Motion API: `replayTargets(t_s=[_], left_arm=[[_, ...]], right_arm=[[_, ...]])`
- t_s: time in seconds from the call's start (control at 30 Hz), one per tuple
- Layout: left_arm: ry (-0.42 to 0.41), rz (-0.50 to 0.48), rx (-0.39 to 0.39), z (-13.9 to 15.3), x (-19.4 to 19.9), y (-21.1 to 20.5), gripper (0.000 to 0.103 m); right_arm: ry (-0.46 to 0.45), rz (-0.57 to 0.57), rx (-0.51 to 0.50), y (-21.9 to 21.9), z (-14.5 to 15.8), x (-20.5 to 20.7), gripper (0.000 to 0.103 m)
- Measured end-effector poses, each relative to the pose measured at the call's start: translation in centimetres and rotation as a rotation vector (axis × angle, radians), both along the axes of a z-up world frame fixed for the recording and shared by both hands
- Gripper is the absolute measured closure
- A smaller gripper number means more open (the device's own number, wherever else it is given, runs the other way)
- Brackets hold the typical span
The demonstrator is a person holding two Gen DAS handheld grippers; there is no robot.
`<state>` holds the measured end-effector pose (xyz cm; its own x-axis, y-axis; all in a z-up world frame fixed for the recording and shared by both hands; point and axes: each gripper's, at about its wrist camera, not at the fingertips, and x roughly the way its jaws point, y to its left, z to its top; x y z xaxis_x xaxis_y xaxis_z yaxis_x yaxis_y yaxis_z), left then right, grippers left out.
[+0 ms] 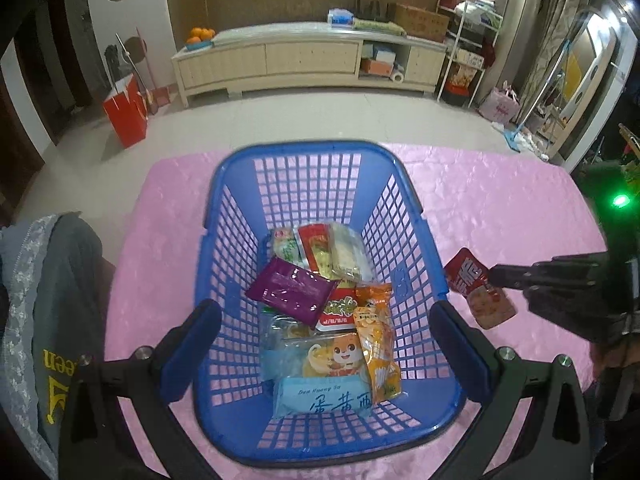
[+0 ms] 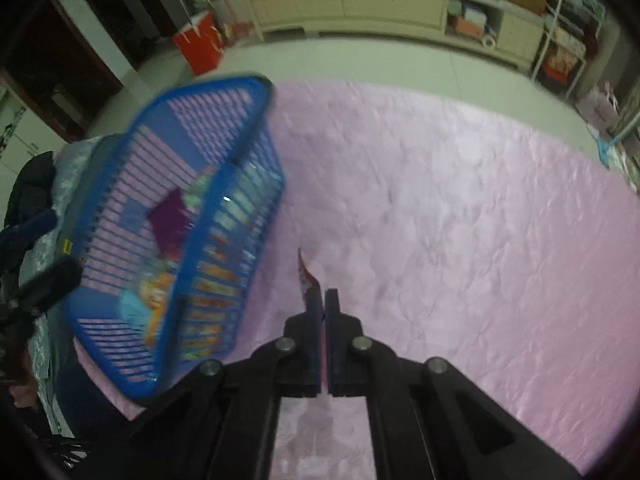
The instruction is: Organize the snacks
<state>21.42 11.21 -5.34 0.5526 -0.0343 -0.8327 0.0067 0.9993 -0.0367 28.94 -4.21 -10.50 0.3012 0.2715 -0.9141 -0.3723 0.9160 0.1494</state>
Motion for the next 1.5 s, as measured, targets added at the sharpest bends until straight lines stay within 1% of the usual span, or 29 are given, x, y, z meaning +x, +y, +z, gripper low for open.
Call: replayTargets(t_s=[0.1, 0.17, 0.23, 0.3, 0.4, 0.5, 0.6, 0.67, 0.7, 0.73, 0.87, 0.9, 0.97, 1.0, 1.03, 1.07, 1.1, 1.13, 1.2, 1.3, 1.43, 1.5], left_arm=[[-0.024, 0.013, 0.009, 1.0, -0.8, 0.7, 0.0], [-0.037, 0.021, 0.001, 1.5, -1.3, 1.3, 0.0], [-0.051, 0.036, -0.003, 2.0, -1.8, 2.1, 0.0], [-0.059, 0.048, -0.008, 2.3, -2.2, 2.7, 0.0], [-0.075, 0.062, -0.012, 2.7, -2.8, 3.4, 0.0], [-0.082, 0.071, -0.008, 2.9, -3.3, 4.1, 0.0], [-0.08, 0.083, 0.012, 2.6, -3.7, 4.8, 0.0], [-0.075, 0.092, 0.012, 2.3, -3.7, 5.4, 0.0], [-0.073, 0.097, 0.008, 2.0, -3.7, 5.7, 0.0], [-0.069, 0.102, 0.004, 1.8, -3.8, 6.1, 0.0], [-0.056, 0.115, -0.007, 1.1, -3.8, 7.0, 0.0], [-0.054, 0.118, -0.008, 0.9, -3.8, 7.2, 0.0], [-0.05, 0.123, -0.012, 0.7, -3.8, 7.6, 0.0], [-0.049, 0.125, -0.015, 0.5, -3.8, 7.8, 0.0], [-0.047, 0.126, -0.019, 0.4, -3.8, 7.9, 0.0], [-0.046, 0.129, -0.021, 0.4, -3.8, 8.0, 0.0], [-0.046, 0.13, -0.023, 0.3, -3.8, 8.0, 0.0], [-0.045, 0.131, -0.026, 0.2, -3.8, 8.1, 0.0], [-0.043, 0.133, -0.03, 0.1, -3.8, 8.2, 0.0], [-0.036, 0.127, -0.035, -0.2, -3.8, 8.1, 0.0], [-0.032, 0.108, -0.027, -0.2, -3.7, 7.3, 0.0], [-0.03, 0.1, -0.024, 0.0, -3.5, 6.7, 0.0]], right_arm=[[-0.035, 0.032, 0.021, 1.2, 2.3, -0.8, 0.099], [-0.092, 0.039, 0.017, 1.9, 4.0, -1.3, 0.099], [-0.13, 0.052, 0.027, 3.5, 5.3, -0.6, 0.099], [-0.134, 0.083, 0.057, 4.5, 6.1, -0.9, 0.099], [-0.153, 0.132, 0.069, 6.0, 6.9, -2.1, 0.099], [-0.165, 0.185, 0.063, 7.9, 7.2, -2.7, 0.099], [-0.162, 0.214, 0.052, 9.1, 6.5, -2.7, 0.099], [-0.162, 0.228, 0.059, 10.0, 6.0, -2.6, 0.099], [-0.158, 0.229, 0.065, 10.3, 6.2, -2.8, 0.099], [-0.148, 0.223, 0.066, 10.6, 5.7, -2.6, 0.099], [-0.122, 0.195, 0.022, 11.4, 4.4, -1.9, 0.098], [-0.119, 0.189, 0.017, 11.5, 4.3, -1.8, 0.095], [-0.103, 0.176, 0.01, 11.5, 3.7, -1.4, 0.086], [-0.095, 0.17, 0.012, 11.5, 3.5, -1.2, 0.074], [-0.09, 0.165, 0.017, 11.5, 3.4, -1.1, 0.058], [-0.082, 0.16, 0.03, 11.4, 3.3, -0.9, 0.049], [-0.081, 0.155, 0.038, 11.3, 3.4, -0.9, 0.035], [-0.082, 0.146, 0.047, 11.2, 3.4, -0.8, 0.029], [-0.075, 0.129, 0.053, 11.0, 3.5, -0.7, 0.027], [-0.055, 0.112, 0.055, 10.7, 3.3, -0.5, 0.022], [-0.068, 0.107, 0.056, 9.7, 3.9, -0.7, 0.021], [-0.052, 0.112, 0.051, 9.0, 4.0, -0.8, 0.02]])
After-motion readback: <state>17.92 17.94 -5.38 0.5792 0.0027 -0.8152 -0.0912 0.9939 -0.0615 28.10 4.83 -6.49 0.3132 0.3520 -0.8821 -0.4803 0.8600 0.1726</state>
